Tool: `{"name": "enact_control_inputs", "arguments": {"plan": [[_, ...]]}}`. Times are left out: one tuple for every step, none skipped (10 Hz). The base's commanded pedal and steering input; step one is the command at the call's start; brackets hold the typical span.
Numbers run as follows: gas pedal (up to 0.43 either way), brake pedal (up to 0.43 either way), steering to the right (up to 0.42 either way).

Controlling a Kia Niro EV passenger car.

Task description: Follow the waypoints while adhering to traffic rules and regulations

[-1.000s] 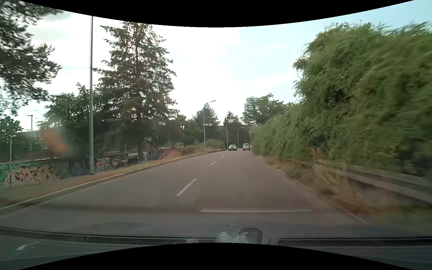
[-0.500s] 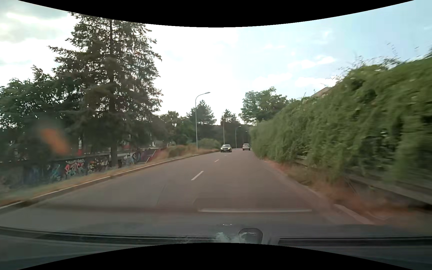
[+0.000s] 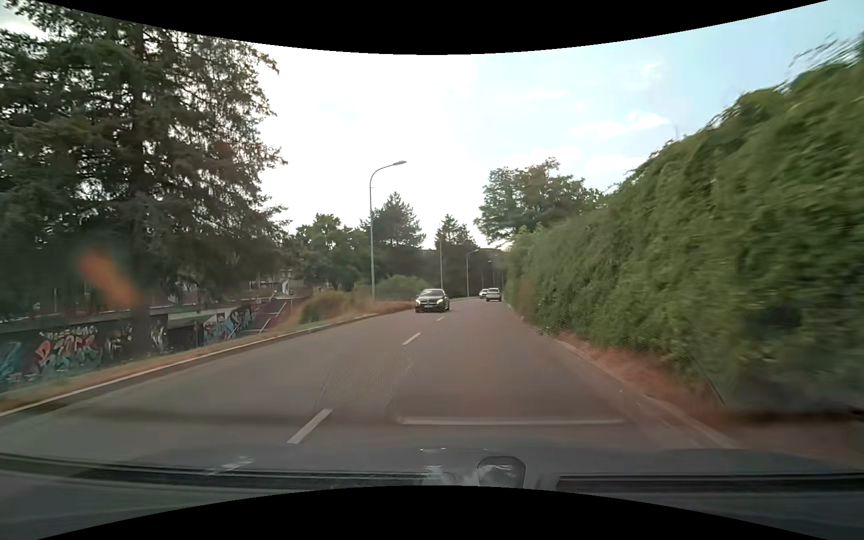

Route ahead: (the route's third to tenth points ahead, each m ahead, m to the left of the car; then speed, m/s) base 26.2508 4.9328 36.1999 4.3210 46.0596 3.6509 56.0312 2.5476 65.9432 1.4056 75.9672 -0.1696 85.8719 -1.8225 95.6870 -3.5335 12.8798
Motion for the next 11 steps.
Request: {"name": "enact_control_inputs", "arguments": {"plan": [[0.079, 0.0, 0.006], [0.067, 0.0, 0.006], [0.067, 0.0, 0.006], [0.067, 0.0, 0.006], [0.067, 0.0, 0.006], [0.067, 0.0, 0.007], [0.067, 0.0, 0.007], [0.067, 0.0, 0.008], [0.059, 0.0, 0.009], [0.059, 0.0, 0.012], [0.059, 0.0, 0.013]]}}
